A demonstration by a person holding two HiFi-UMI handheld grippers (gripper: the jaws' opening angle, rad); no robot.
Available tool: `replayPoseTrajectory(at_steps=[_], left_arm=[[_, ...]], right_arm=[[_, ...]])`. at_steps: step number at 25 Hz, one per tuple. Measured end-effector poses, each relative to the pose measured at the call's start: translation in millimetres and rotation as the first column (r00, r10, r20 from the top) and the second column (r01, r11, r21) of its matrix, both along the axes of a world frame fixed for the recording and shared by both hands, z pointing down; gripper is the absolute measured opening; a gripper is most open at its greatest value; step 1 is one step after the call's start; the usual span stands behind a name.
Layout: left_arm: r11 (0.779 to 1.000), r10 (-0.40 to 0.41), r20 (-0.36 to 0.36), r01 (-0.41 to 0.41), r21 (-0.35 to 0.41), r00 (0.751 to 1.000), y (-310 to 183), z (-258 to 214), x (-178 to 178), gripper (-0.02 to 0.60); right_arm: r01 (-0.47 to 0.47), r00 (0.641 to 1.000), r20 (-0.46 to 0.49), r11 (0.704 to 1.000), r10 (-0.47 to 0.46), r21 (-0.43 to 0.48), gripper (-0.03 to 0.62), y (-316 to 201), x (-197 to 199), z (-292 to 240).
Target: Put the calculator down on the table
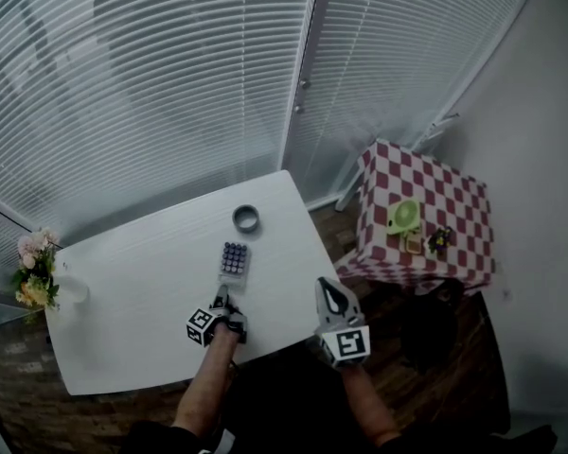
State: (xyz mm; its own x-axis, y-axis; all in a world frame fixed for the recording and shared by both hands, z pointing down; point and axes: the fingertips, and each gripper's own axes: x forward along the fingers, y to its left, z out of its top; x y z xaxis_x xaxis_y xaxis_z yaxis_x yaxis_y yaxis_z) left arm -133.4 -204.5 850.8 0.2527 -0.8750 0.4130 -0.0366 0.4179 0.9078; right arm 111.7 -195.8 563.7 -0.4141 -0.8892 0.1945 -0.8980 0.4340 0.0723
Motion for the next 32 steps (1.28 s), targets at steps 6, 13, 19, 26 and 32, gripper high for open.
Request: replayPoseTrajectory(at_steps=[6, 13, 19, 26, 32], left_arm=[[0.996, 0.017, 0.01, -0.018, 0.085, 1.0, 1.9, -27.3, -1.4, 0.206], [0.961, 0.009, 0.027, -0.017, 0.278, 1.0, -15.6, -108.0, -4.3, 0.236], [0.899, -0.023, -0.056, 0.045, 0.435, 0.998, -32.3, -201.5, -6.9, 0.243], [0.835, -0.028, -0.039, 0.045, 0.548, 0.999, -32.6, -256.9, -13.8, 0.244], [0.805, -0.024, 0.022, 0.006, 0.594, 0.999, -29.0, -268.9, -12.0, 0.244]], right_arm=[[0.013, 1.0, -0.012, 1.0, -0.013, 0.016, 0.006, -0.3, -2.9, 1.8], [0.009, 1.0, -0.006, 1.0, -0.009, 0.011, 0.006, -0.1, -2.1, 3.3], [0.009, 1.0, 0.003, 1.0, -0.009, 0.016, 0.006, -0.8, -4.7, -1.0], [0.013, 1.0, 0.011, 1.0, -0.013, 0.017, 0.006, -0.4, -8.6, -1.6], [-0.017, 0.999, 0.044, 1.0, 0.016, 0.003, 0.006, -2.7, 1.5, -1.1]])
